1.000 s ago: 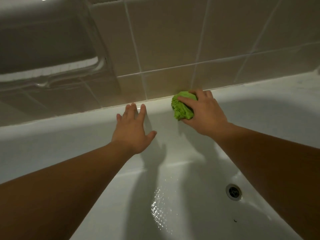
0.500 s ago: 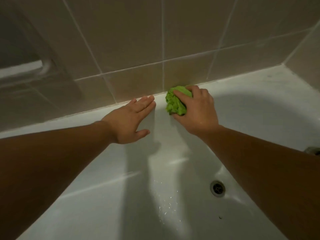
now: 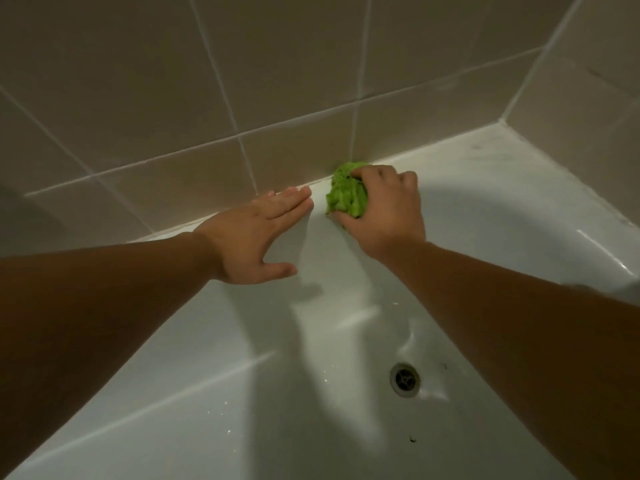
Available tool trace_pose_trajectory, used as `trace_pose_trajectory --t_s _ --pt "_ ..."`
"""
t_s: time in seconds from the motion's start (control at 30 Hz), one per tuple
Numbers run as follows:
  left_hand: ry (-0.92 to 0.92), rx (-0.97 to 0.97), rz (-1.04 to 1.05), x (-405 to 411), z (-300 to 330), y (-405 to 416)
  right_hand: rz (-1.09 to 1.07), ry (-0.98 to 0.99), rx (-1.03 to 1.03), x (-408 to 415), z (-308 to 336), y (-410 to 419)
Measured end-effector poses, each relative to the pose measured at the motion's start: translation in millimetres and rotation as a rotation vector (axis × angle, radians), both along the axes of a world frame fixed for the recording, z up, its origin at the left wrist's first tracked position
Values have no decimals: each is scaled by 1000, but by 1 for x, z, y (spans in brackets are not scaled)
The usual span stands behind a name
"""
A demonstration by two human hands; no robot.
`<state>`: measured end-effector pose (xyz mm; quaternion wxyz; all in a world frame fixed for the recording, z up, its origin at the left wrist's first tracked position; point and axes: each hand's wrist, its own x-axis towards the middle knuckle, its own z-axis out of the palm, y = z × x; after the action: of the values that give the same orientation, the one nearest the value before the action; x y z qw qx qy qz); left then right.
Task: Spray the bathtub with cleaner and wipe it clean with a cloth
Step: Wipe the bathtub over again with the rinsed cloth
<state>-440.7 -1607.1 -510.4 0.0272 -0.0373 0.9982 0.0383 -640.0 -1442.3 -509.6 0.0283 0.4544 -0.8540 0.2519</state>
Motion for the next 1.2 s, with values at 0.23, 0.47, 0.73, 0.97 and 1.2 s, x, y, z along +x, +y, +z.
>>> trace_pose_trajectory --t_s 0.23,0.47,0.73,0.97,1.2 --pt "8 -40 -66 -23 -5 -3 -240 -20 -34 -75 10 22" --pt "69 -51 -124 -50 -7 -5 -162 72 -29 -67 3 18" --pt "117 -86 -149 -66 -8 -3 -230 61 -102 -129 6 42" --pt "168 -30 -155 -114 -7 11 -264 101 -275 -124 -3 26" --pt "137 39 -132 -163 -4 26 -234 -44 -341 -171 -2 52"
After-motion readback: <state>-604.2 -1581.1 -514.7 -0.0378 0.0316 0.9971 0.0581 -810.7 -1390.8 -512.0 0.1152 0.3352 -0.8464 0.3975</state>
